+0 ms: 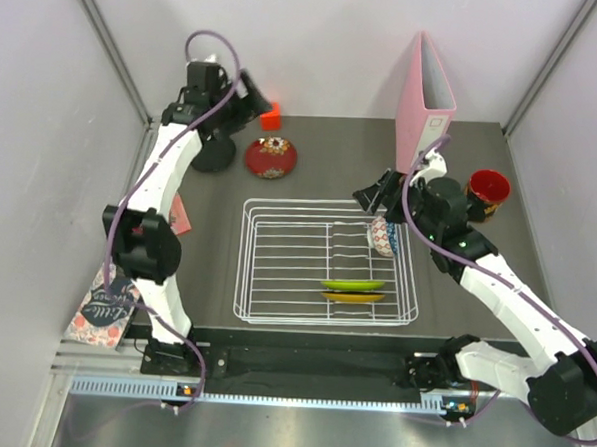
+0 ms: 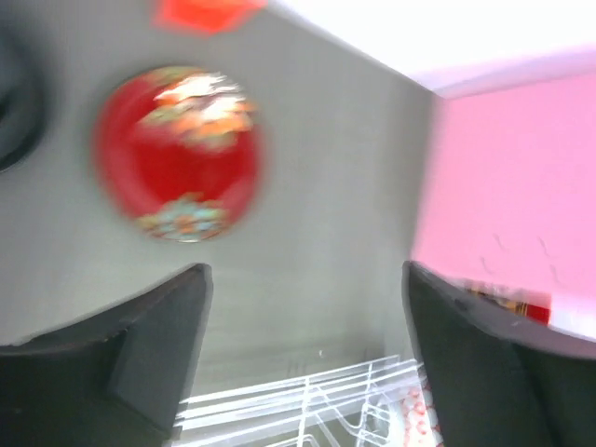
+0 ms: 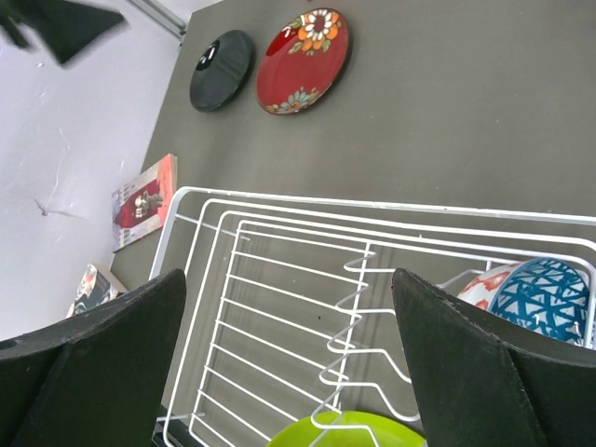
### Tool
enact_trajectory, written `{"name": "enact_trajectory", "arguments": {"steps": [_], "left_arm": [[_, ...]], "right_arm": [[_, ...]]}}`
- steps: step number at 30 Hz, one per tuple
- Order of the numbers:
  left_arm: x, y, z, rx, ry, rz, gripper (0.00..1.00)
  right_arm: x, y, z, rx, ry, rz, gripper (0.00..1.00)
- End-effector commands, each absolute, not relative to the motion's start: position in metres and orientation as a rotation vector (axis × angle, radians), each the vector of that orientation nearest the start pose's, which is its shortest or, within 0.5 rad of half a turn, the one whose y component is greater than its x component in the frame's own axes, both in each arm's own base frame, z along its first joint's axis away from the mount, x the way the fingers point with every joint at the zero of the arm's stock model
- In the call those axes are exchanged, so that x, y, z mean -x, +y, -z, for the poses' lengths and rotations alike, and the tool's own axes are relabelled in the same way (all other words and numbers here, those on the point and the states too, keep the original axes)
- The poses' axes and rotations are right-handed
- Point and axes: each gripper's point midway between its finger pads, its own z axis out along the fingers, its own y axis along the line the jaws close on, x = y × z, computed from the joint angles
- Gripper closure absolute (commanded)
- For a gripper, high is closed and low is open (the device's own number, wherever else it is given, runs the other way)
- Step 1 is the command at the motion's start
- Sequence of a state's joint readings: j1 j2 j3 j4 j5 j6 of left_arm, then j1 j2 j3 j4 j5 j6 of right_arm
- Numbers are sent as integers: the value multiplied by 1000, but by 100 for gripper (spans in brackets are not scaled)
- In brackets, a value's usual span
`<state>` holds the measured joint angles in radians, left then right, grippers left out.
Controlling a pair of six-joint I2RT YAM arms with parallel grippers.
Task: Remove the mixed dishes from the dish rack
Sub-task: Pick up the plate from the dish rack.
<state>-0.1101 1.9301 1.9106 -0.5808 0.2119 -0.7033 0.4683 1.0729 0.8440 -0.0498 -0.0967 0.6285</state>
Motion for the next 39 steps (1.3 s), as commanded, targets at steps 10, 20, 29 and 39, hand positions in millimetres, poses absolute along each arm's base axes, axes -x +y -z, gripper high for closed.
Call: {"name": "enact_trajectory", "arguments": {"steps": [10, 20, 29, 39], "left_arm": [[-323, -325, -257, -690, 2002, 862, 1], [-226, -304, -222, -1011, 1679, 783, 1], [-198, -318, -199, -1223, 1584, 731, 6], [-199, -350, -188, -1335, 1467, 812, 20]], "right_arm": [[-297, 173, -334, -75, 1707, -771, 8], [-286, 156, -346, -115, 1657, -731, 8], [-286, 157, -331, -128, 1686, -737, 9], [-287, 159, -323, -121, 1699, -743, 9]]}}
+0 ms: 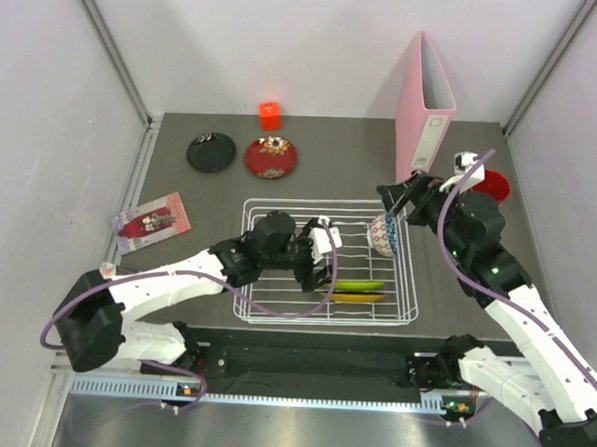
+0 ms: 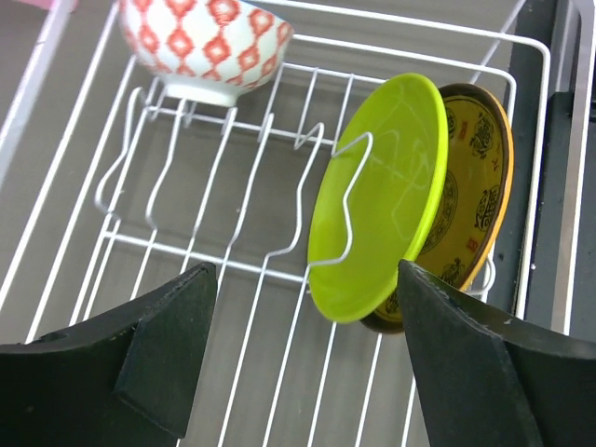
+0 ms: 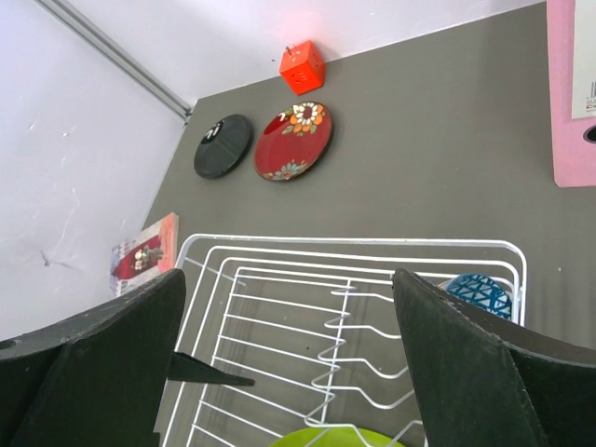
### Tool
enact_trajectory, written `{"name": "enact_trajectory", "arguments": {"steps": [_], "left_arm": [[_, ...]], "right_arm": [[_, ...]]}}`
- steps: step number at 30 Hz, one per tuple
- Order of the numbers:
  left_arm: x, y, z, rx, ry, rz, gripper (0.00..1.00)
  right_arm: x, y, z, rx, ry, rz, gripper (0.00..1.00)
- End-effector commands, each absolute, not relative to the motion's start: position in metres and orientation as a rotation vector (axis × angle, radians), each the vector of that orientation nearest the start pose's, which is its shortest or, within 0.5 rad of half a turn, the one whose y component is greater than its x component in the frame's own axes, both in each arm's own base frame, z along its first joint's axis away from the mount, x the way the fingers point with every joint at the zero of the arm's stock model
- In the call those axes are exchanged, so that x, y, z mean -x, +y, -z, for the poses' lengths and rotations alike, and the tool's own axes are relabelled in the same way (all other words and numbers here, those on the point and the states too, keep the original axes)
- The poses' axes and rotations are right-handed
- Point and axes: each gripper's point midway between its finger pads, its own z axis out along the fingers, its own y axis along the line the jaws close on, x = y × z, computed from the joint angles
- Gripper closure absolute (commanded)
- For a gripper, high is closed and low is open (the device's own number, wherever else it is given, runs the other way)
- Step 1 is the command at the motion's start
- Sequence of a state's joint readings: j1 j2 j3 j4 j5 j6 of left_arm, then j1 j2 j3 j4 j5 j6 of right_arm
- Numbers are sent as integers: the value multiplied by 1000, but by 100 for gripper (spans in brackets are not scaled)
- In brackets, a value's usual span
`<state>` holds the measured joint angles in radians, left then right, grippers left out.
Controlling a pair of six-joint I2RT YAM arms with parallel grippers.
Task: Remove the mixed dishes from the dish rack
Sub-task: Pick up the plate from the dish rack.
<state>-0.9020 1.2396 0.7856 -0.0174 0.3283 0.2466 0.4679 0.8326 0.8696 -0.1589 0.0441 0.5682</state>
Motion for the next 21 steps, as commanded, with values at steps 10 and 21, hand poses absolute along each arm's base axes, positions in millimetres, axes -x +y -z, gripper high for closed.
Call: {"name": "enact_trajectory", "arguments": {"steps": [10, 21], "left_arm": [[-190, -358, -186, -1360, 1433, 881, 25], [-177, -349, -213, -1385, 1367, 896, 28]], "right_arm": [[-286, 161, -319, -112, 1710, -748, 9], [-288, 165, -314, -115, 1719, -763, 9]]}}
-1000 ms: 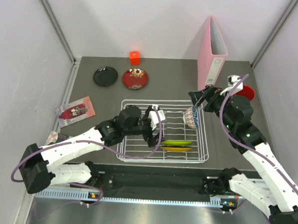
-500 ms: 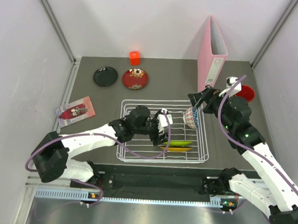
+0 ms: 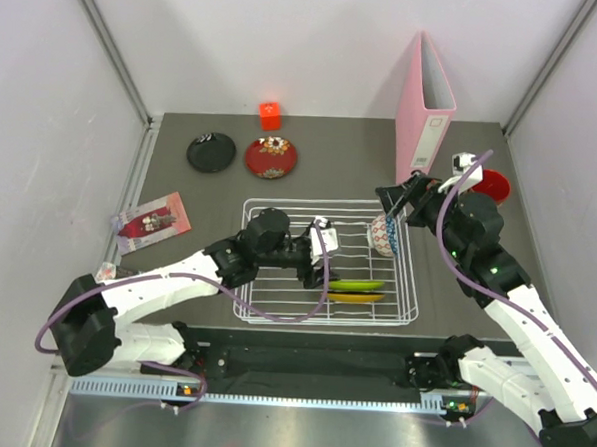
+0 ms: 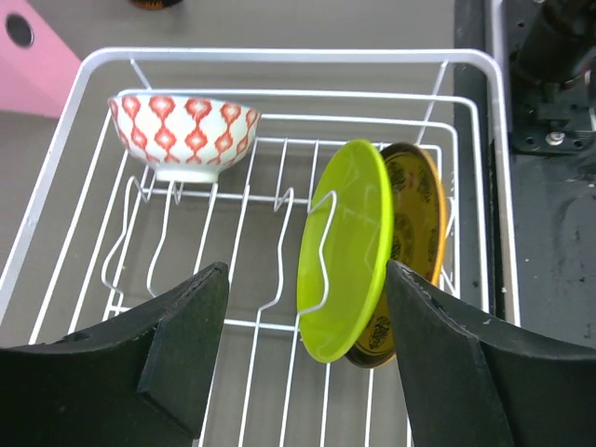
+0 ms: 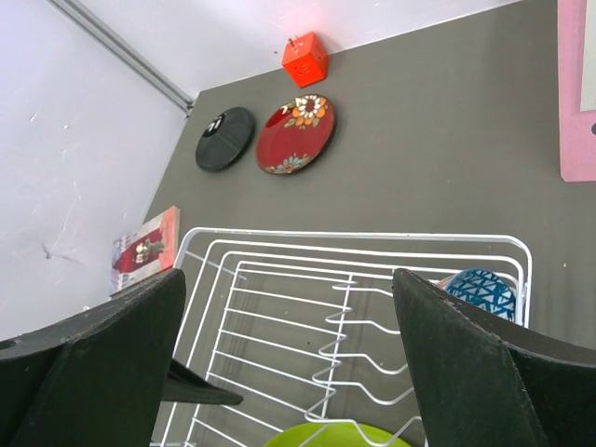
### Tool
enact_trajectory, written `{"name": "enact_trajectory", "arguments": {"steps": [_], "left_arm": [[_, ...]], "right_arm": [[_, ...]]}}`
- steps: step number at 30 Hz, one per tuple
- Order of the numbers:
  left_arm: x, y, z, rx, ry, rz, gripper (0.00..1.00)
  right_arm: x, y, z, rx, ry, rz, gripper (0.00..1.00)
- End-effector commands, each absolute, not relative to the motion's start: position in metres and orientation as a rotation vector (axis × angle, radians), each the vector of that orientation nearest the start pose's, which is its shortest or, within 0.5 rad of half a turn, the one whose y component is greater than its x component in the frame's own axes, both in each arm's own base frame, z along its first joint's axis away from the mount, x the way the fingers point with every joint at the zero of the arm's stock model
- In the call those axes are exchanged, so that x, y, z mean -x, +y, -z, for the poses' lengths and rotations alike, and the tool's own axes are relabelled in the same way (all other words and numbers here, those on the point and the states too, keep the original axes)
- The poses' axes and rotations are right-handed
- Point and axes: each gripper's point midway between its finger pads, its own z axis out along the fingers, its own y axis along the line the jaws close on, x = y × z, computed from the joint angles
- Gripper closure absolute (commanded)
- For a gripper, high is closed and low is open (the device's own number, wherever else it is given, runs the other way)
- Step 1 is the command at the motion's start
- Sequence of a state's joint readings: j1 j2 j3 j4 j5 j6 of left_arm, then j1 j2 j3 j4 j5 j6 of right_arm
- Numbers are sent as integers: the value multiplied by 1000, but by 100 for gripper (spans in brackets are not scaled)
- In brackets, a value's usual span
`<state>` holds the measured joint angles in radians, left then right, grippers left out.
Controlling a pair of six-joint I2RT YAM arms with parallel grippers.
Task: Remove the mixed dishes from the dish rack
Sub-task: Pick up the plate from the dish rack.
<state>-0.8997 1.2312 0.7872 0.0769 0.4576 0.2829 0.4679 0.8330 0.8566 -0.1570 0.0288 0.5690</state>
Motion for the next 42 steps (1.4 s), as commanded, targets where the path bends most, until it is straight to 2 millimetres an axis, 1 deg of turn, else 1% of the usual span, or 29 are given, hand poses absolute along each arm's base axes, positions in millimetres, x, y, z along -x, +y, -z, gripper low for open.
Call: {"name": "enact_trajectory", "arguments": {"steps": [1, 7, 10, 14, 16, 22, 26, 28, 29, 31, 32, 35, 36, 37, 39, 40, 41, 42], "left_arm": [[-176, -348, -209, -1390, 1377, 900, 28], [-168, -347, -188, -1418, 1417, 908, 30], [-170, -347, -180, -1425, 1431, 889, 31], [-168, -350, -168, -1449, 1458, 900, 33], [-165, -352, -166, -1458, 1456, 910, 34], [-159, -355, -151, -1485, 1484, 921, 35], [-155, -358, -135, -1519, 1515, 920, 36], [-154, -361, -131, -1534, 1518, 922, 37], [-153, -362, -125, -1546, 1534, 927, 38], [-155, -365, -124, -1551, 1536, 934, 40], [-153, -366, -120, -1564, 1542, 946, 42], [-153, -370, -117, -1582, 1546, 958, 59], [-152, -371, -118, -1589, 1537, 963, 64], [-152, -372, -119, -1591, 1532, 967, 75], [-152, -374, -124, -1598, 1513, 972, 83], [-152, -374, -126, -1601, 1509, 970, 88], [-152, -375, -127, -1609, 1502, 970, 91], [-154, -377, -134, -1615, 1477, 967, 95]], "right_arm": [[-288, 165, -314, -115, 1719, -768, 9], [-288, 165, -311, -118, 1725, -771, 9], [-288, 166, -310, -118, 1726, -771, 9], [-289, 168, -306, -115, 1740, -773, 9], [-289, 167, -305, -117, 1743, -771, 9], [-289, 167, -302, -113, 1749, -765, 9], [-290, 167, -300, -113, 1753, -761, 9], [-290, 167, -300, -112, 1752, -763, 9], [-290, 167, -300, -113, 1750, -762, 9], [-290, 167, -298, -113, 1752, -759, 9], [-290, 167, -297, -112, 1752, -758, 9], [-290, 167, -296, -109, 1754, -757, 9], [-290, 166, -296, -109, 1755, -754, 9], [-290, 166, -297, -109, 1752, -755, 9], [-289, 166, -296, -108, 1753, -751, 9], [-289, 165, -296, -106, 1753, -748, 9], [-289, 165, -296, -106, 1751, -748, 9], [-289, 165, -297, -105, 1751, -747, 9]]}}
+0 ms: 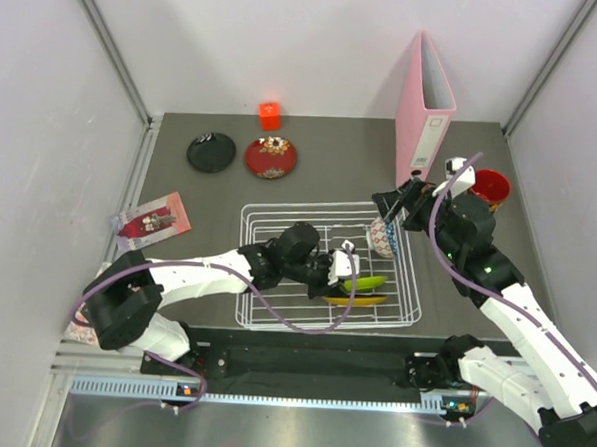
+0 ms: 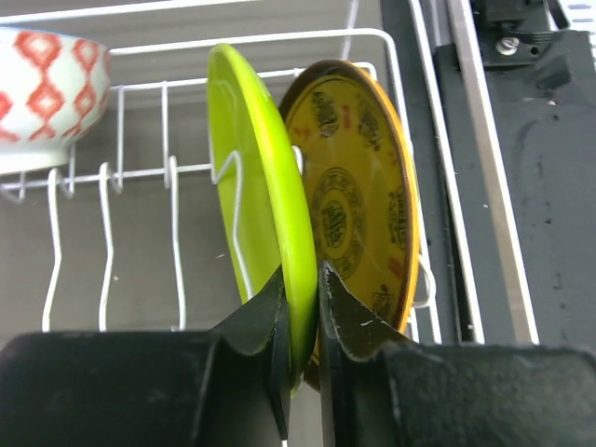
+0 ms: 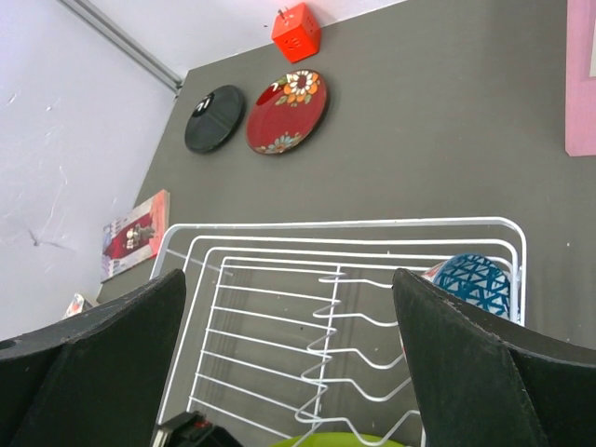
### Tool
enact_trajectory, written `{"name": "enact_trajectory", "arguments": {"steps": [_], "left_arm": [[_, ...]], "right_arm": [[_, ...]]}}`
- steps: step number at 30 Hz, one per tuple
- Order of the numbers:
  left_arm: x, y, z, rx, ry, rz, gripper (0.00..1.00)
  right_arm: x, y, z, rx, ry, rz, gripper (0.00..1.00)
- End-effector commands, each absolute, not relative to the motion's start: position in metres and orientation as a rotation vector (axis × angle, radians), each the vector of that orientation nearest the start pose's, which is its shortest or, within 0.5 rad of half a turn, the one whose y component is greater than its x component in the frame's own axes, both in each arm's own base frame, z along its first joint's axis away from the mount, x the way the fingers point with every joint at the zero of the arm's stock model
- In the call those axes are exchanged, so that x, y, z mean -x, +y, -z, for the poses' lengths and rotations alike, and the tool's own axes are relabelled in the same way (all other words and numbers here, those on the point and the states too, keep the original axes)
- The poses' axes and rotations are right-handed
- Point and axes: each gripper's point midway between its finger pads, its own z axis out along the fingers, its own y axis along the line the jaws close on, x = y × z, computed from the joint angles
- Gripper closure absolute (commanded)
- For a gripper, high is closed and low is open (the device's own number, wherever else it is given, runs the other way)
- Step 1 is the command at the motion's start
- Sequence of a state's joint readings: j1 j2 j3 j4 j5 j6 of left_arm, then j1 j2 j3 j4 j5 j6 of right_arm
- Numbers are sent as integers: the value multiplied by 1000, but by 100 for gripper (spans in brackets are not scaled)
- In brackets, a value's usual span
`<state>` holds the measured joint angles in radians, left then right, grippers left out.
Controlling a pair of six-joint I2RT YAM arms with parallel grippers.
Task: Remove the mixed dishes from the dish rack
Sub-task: Pick up the plate from the dish rack.
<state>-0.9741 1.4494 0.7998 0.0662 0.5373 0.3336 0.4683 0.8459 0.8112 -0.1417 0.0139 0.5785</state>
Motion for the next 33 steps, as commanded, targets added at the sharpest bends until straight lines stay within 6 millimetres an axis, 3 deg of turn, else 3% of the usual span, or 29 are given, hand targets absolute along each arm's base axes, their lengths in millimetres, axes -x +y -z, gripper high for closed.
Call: {"name": "enact_trajectory", "arguments": {"steps": [1, 2, 5, 13, 23, 30, 33], "left_arm": [[-153, -378, -136, -1624, 1476, 969, 96], [-151, -375, -135, -1639, 1492, 970, 100], [-151, -376, -147, -1668, 1469, 967, 100], [-163, -378, -204, -1649, 1346, 876, 100], [-188, -366, -270, -1595, 1207, 671, 100], [-185, -360, -290, -1575, 1170, 671, 100], [-190, -356, -310, -1490, 1162, 643, 100]], "right_arm": [[-289, 164, -296, -107, 1754, -744, 9], [-288, 164, -296, -105, 1754, -744, 9], [-288, 164, -298, -108, 1749, -746, 9], [-286, 162, -310, -106, 1728, -747, 9], [-282, 151, -353, -115, 1650, -719, 8], [-274, 145, -373, -128, 1613, -722, 8], [-274, 135, -373, -193, 1613, -701, 8]]}}
